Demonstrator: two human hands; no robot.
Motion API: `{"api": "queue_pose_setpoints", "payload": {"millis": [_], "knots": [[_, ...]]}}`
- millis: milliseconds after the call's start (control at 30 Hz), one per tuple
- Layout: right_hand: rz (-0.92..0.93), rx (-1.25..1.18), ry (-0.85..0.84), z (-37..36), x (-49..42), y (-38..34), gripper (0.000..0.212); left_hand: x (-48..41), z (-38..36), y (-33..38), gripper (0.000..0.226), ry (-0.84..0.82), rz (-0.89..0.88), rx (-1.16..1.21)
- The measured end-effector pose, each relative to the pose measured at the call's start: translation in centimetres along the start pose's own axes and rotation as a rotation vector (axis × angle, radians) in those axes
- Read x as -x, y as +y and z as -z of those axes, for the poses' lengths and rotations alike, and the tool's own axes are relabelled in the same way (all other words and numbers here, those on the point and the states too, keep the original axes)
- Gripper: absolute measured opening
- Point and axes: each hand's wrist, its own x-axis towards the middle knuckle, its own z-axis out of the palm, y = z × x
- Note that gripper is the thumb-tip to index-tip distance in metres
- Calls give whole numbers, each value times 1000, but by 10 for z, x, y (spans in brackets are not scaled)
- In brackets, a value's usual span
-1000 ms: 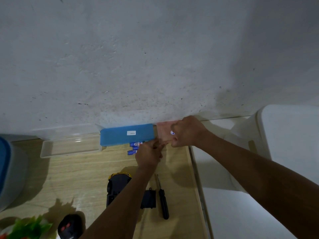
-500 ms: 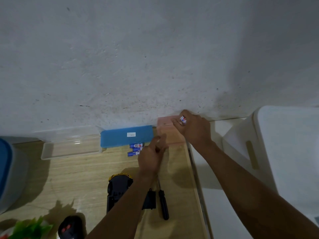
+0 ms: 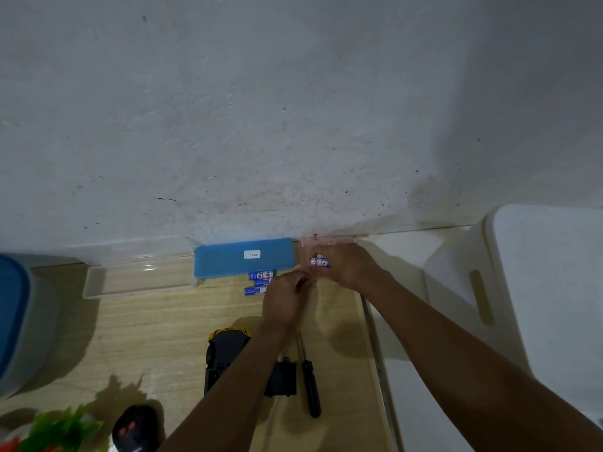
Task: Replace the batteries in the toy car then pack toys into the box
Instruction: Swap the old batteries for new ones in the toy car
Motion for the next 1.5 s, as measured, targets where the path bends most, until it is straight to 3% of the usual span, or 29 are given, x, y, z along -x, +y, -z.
{"api": "queue_pose_setpoints", "payload": {"millis": [167,333,400,500,533,633,733,867,1100,1200,1333,1400,1500], "knots": [[-25,-120,-14,-3,3,3,55,-3,0,-2,25,-10,-1,6],[37,-142,72,-8,9,18,41,0,-2,1,21,15,21,31],[57,-118,289,-11,21,23,40,1,-3,1,19,13,63,47],[83,-162,788,-15,39,23,16,2,-2,3,15,10,93,89],[62,-167,841,-16,42,22,18,3,-2,4,14,16,90,105],[37,-179,660,-21,38,26,34,6,1,4,13,35,77,146],[110,-114,452,-32,33,32,31,11,4,4,6,8,98,185],[79,-55,368,-41,32,39,38,17,4,9,19,54,213,307],[47,12,343,-42,31,44,43,4,-1,9,10,98,319,299],[-71,41,319,-44,23,46,68,-4,-4,12,13,109,372,335],[-166,-197,291,-54,14,49,118,-10,-9,17,20,119,432,352],[-174,-239,292,-53,14,48,114,-10,-9,16,23,124,462,363],[-174,-248,268,-50,18,45,82,-11,-11,14,25,121,485,384]]}}
